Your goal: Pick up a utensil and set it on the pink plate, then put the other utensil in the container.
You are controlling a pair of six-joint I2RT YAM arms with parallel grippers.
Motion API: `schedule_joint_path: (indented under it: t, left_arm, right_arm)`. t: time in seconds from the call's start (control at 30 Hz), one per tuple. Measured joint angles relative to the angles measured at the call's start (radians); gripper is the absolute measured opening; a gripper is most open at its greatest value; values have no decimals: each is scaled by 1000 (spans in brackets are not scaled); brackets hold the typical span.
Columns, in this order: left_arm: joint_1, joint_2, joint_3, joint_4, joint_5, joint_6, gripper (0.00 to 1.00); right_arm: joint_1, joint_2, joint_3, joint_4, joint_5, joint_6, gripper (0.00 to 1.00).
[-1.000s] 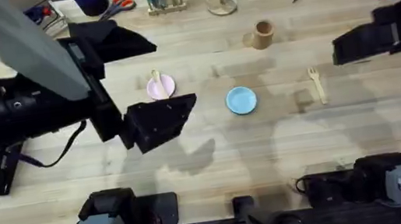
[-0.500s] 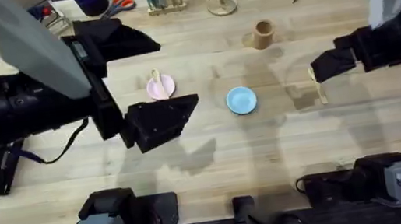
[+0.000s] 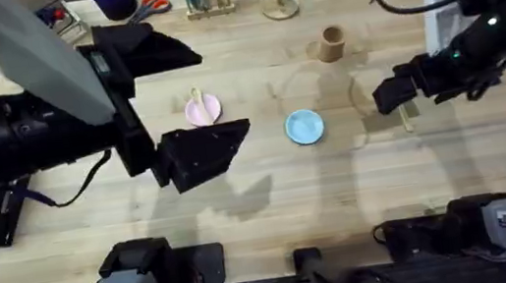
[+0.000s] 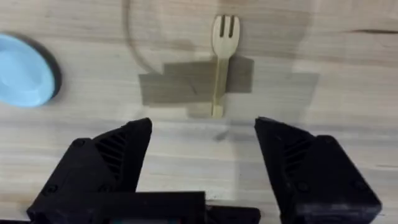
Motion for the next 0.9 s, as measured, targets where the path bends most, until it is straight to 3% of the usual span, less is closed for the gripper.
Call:
schedule_joint_path:
  t: [0.23,0.67,0.9]
  left_arm:
    - [0,0,0,0,0,0,991]
    - [0,0,0,0,-4,0,990]
    - [0,0,0,0,-4,0,989]
  right_arm:
    - [-34,87,-14,112,0,0,996]
    - [-54,256,-10,160,3,1,995]
    - [-54,270,0,159,3,7,995]
